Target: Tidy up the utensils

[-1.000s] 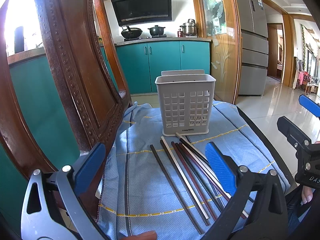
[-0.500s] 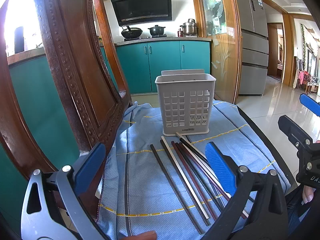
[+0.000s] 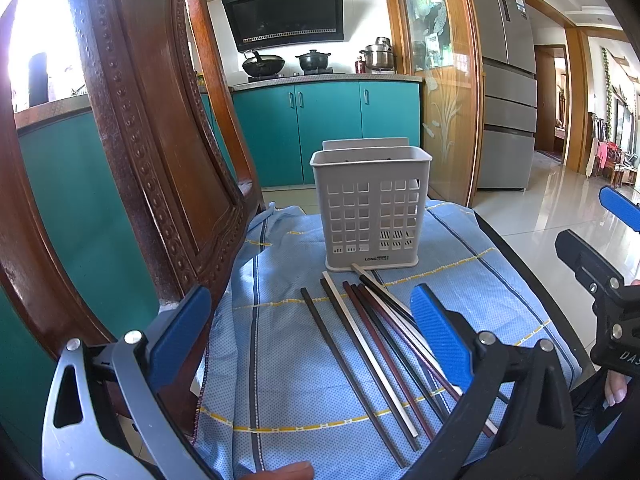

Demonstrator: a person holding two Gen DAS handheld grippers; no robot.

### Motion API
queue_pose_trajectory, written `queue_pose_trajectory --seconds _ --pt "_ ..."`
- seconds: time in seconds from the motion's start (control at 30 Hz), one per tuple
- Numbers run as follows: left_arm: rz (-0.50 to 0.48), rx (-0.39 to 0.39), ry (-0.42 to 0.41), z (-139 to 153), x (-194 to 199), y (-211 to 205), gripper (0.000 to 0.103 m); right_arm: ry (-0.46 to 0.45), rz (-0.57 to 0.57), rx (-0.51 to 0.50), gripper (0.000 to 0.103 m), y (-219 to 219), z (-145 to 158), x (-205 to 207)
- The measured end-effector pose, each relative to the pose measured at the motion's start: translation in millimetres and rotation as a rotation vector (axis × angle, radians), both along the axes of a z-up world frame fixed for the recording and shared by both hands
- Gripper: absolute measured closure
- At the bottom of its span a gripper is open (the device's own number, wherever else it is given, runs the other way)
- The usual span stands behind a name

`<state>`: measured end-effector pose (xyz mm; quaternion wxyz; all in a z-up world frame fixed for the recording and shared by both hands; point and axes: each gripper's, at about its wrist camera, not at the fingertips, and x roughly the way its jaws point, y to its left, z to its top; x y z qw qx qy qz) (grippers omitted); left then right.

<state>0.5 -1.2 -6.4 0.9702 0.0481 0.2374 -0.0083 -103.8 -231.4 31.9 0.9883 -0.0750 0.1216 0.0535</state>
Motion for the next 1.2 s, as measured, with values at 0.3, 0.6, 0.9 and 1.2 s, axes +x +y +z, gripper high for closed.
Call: queue_pose_trajectory --seconds 0.3,0.6,0.9,1.2 --pt "-0.002 0.004 0.000 -2.8 0.0 -0.3 0.004 -0.003 -0.004 -0.005 0.003 -1.6 -0.4 -0.2" --pt "-0.002 0.007 0.006 -3.8 1.1 -1.6 0.004 -0.001 -0.004 -0.007 0.003 -1.3 -0.4 -0.1" --pt "-0.001 0.005 0.007 -5.1 2.8 -2.4 0.004 -0.003 -0.001 -0.004 0.003 -1.4 -0.1 -1.3" --pt "-0.002 0.006 0.014 -6.1 2.1 -2.4 0.004 -0.003 -0.001 -0.007 0.003 -1.0 -0.1 -1.1"
